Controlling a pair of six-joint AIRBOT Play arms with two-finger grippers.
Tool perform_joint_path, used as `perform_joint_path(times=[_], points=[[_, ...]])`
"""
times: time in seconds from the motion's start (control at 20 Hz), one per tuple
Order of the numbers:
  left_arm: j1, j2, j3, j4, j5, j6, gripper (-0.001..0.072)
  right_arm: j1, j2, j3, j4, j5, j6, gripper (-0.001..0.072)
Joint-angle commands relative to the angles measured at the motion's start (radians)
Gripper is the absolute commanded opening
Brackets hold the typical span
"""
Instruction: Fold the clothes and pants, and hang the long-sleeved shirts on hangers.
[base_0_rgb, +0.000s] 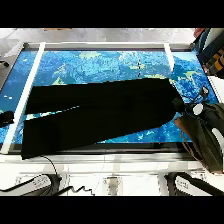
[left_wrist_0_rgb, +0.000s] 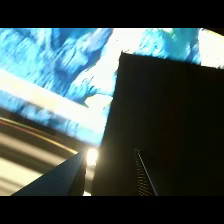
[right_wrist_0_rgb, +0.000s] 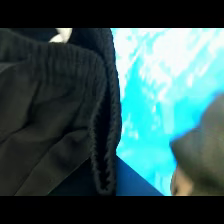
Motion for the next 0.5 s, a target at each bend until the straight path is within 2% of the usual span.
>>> perform_joint_path(times=[0.0,0.15,0.2,0.45], points=[[0.103,0.153,-0.147,0.0,0.046,0.024,0.032,0.042,0.13,-0.088,-0.041,0.014,0.119,0.002],[0.228,0.201,-0.251,-0.001,-0.018,0.027,0.0325,0.054,0.185,-0.122,-0.046,0.016,0.093,0.0021],[0.268,0.2,-0.282,-0.006,-0.044,0.042,0.037,0.054,0.187,-0.122,-0.046,0.016,0.079,0.0021],[0.423,0.194,-0.451,-0.152,-0.034,0.205,0.038,0.054,0.188,-0.122,-0.042,0.027,0.065,0.0022]])
